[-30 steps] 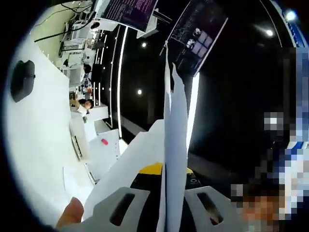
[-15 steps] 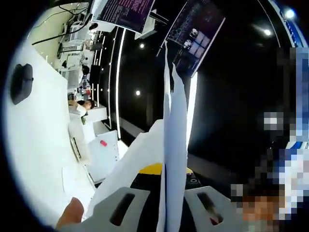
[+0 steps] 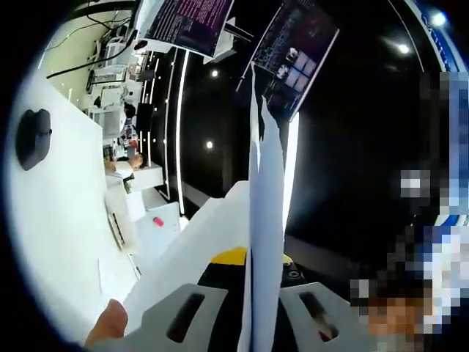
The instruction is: Organize the stack of printing papers by aligning and flattening the scattered papers on the table
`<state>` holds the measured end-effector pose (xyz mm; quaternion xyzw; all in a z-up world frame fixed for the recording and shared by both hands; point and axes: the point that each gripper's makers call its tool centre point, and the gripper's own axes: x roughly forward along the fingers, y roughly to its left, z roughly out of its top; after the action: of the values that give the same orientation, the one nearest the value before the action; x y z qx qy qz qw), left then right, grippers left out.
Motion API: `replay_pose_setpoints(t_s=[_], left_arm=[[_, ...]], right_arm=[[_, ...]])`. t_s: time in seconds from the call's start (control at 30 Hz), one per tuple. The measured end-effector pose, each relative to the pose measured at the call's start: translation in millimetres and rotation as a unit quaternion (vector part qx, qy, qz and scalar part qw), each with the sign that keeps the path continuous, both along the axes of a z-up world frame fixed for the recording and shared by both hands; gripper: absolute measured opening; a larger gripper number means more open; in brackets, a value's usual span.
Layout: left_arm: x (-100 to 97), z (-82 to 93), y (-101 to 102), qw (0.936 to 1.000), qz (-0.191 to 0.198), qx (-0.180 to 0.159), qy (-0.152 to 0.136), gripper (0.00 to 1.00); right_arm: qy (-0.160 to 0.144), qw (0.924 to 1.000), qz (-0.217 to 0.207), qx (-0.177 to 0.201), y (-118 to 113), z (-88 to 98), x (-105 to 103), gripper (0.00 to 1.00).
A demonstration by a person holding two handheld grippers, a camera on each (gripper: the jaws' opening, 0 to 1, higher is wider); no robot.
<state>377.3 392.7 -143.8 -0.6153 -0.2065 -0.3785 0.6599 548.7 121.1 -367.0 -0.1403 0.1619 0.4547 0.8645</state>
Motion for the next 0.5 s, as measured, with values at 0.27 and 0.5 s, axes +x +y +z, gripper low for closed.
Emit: replay_pose_setpoints(t_s=[0.27, 0.5], left_arm=[[-2.0, 1.9, 2.5, 1.0000, 0.003, 0.001, -0.002, 0.06], [-1.8, 1.5, 4.5, 1.0000, 0.004, 0.000, -0.001, 0.06]], right_arm=[[0.034, 0.9989, -0.004, 0.032, 0.2, -1.3, 4.7, 0.39], [0.032, 0.9989, -0.009, 0.032, -2.6, -0.1, 7.9, 0.24]])
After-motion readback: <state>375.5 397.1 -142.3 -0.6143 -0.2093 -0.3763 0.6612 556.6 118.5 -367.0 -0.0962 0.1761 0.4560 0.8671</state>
